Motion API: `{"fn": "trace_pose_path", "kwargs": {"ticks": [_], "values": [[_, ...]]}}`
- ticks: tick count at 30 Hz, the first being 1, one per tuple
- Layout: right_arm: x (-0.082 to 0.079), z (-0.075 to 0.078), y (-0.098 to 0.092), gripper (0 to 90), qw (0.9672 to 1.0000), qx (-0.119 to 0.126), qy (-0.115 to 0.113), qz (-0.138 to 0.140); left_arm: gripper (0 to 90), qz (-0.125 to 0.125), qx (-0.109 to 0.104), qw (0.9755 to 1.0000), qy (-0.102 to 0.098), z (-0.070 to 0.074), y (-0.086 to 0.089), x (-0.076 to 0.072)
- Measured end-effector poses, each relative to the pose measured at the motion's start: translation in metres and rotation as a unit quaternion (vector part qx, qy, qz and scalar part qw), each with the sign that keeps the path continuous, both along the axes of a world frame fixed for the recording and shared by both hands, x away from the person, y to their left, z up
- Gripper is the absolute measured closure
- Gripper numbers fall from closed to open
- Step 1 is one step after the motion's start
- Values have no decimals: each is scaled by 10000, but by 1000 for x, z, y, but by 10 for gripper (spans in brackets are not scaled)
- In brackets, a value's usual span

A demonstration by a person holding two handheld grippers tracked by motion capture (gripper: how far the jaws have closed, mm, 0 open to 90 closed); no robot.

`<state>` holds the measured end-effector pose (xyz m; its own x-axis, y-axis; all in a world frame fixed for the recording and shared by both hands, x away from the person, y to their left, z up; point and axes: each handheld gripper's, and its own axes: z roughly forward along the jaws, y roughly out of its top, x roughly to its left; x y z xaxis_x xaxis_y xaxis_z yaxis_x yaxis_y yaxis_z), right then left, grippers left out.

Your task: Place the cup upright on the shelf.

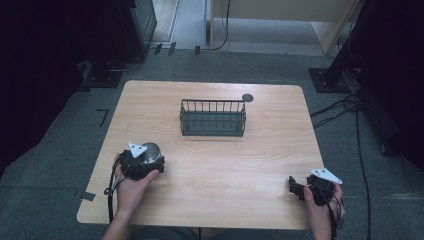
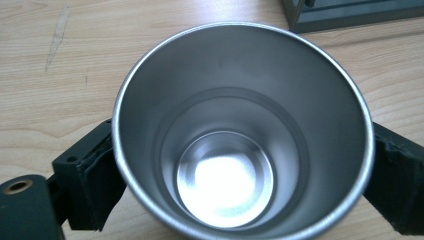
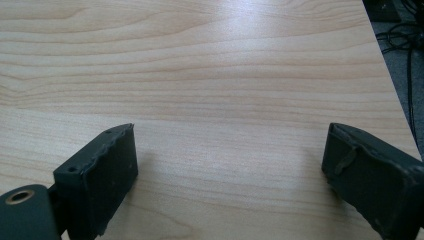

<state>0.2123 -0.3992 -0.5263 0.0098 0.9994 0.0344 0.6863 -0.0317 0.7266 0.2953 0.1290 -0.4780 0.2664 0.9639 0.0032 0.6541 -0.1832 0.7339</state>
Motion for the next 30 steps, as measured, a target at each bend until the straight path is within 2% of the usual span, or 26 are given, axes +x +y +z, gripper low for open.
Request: {"fn": "trace_pose_path", "kwargs": {"ticks": [2,4,6,12,14,20,30], "values": [[0,0,0,73,10000,1,0,0,87,-15,79,10000,22,0,-1,3],[0,0,0,73,10000,1,0,2,148,21,95,10000,-22,1,-1,3],[0,0,0,73,10000,4,0,1,154,12,105,9999,-48,3,-1,4],[0,0,0,73,10000,-1,0,0,187,-47,9,9999,-97,5,0,6],[0,0,0,73,10000,-1,0,0,190,-88,-19,9998,-157,9,0,6],[0,0,0,72,10000,-4,1,2,191,-131,23,9998,-173,14,-3,7],[0,0,0,72,10000,-3,2,2,192,-318,-14,9992,-244,28,-18,9]]}}
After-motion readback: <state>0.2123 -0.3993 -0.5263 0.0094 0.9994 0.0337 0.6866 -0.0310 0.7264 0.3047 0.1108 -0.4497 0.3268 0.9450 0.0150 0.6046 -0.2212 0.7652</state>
